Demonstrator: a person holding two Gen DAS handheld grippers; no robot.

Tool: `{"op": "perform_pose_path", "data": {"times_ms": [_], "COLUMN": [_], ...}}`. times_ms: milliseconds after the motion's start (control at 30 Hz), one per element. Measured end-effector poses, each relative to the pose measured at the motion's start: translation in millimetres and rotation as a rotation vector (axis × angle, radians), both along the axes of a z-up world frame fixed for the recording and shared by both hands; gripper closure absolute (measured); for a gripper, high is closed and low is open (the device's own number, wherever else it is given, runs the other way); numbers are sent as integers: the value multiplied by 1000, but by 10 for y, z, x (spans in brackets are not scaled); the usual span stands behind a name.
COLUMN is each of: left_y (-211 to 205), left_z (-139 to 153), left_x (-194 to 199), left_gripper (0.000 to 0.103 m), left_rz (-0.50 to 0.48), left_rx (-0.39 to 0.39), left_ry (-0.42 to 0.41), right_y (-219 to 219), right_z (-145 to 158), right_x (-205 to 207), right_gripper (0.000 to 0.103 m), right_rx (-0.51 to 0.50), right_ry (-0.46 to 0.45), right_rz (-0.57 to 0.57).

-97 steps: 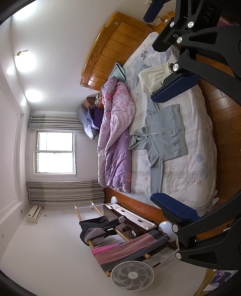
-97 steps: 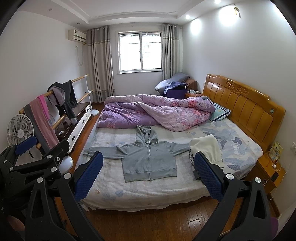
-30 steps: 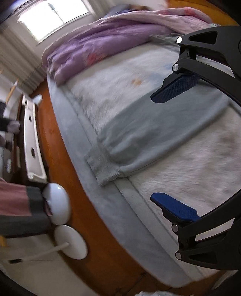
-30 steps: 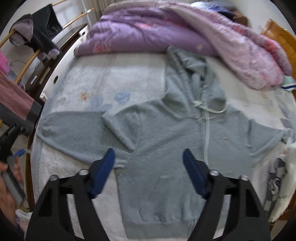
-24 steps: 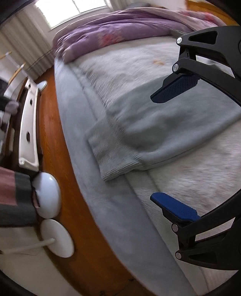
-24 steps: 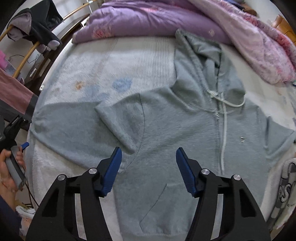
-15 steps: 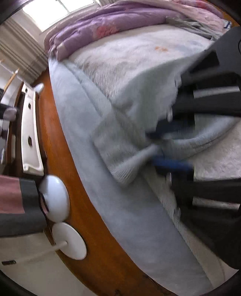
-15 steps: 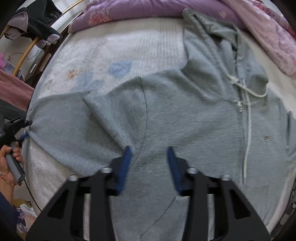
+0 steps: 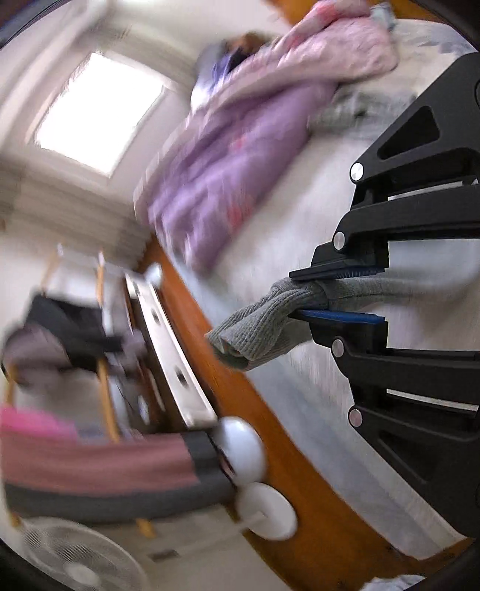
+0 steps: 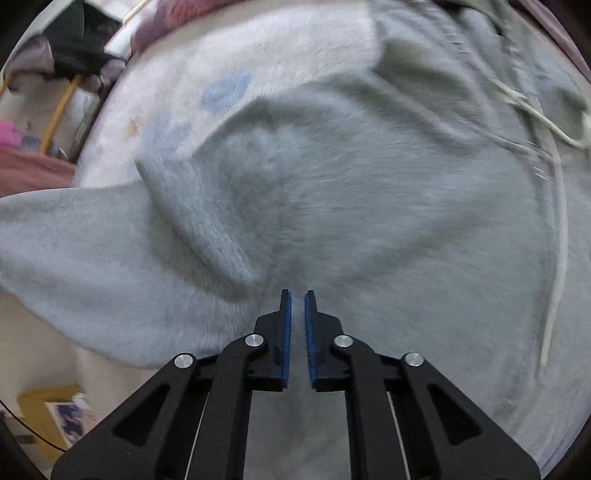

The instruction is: Fold large clothes

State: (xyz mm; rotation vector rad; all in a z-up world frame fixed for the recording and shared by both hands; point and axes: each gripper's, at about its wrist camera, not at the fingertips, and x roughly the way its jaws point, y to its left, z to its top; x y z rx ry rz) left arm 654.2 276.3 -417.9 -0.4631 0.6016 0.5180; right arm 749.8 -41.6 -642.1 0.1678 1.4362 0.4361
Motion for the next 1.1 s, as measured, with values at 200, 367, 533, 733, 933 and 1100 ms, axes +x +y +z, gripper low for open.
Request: {"op": "perform_pose_path", "data": {"times_ms": [200, 367, 533, 733, 933, 1100], "left_y": [-1638, -3172, -4378, -5217, -5408, -5431], "left_z": [210, -242, -1039, -1873, -2216, -2185], "left_x": [597, 1216, 1547, 1637, 1623, 1654], "left_gripper": [88, 88, 88, 88, 47, 38], "left_rz": [-223, -427, -561, -666, -665, -710], "left_rx": [28, -38, -26, -17, -34, -96], "left_ry": [-45, 27, 210, 447, 575, 567], "right_y": [-1353, -2613, -3700, -5069, -6217, -6412], "right_z": [666, 1130, 1346, 1313, 827, 487], "right_x": [74, 273, 518, 847, 771, 816], "right_gripper": [94, 92, 92, 75, 60, 60], "right_rx": [-20, -105, -204, -325, -300, -279], "right_ry": [-122, -218, -279, -260, -79, 17], "right_rz": [-91, -185, -312, -555, -879, -924]}}
